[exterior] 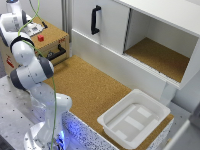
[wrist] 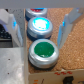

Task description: Turn on the green light

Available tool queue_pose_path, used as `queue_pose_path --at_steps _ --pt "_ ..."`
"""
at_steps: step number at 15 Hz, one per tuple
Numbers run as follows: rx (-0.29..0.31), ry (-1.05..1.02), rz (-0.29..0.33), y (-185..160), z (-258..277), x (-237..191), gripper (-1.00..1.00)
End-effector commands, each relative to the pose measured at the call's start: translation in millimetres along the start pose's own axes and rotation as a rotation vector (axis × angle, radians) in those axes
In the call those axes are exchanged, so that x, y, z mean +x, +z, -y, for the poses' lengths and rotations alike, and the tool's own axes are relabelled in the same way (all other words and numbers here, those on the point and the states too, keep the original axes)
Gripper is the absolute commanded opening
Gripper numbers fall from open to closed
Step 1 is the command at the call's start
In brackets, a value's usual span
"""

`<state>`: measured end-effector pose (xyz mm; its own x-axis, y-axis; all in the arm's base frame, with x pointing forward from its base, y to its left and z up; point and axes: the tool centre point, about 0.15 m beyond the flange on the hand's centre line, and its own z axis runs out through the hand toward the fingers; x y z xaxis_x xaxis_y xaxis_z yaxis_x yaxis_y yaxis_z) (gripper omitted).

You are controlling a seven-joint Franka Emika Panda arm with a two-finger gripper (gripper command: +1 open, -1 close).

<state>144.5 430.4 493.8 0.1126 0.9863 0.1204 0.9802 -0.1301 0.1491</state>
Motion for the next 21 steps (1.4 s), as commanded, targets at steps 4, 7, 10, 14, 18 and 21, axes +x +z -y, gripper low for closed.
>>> queue_pose_path --at_steps 4,7,10,14,18,21 --pt "0.021 0.043 0.128 13.5 -12.7 27.7 -1.00" --pt "0.031 0.065 0.128 29.0 -11.4 28.2 -1.00" --pt "0.048 0.075 0.128 41.5 -7.4 30.4 -1.00" --pt "0.060 0.085 0.141 61.7 -5.5 37.1 -1.00" --pt "0.036 0.091 0.127 47.2 -4.1 30.3 -1.00" --pt "-0.007 0.108 0.076 5.5 -10.9 22.9 -1.00"
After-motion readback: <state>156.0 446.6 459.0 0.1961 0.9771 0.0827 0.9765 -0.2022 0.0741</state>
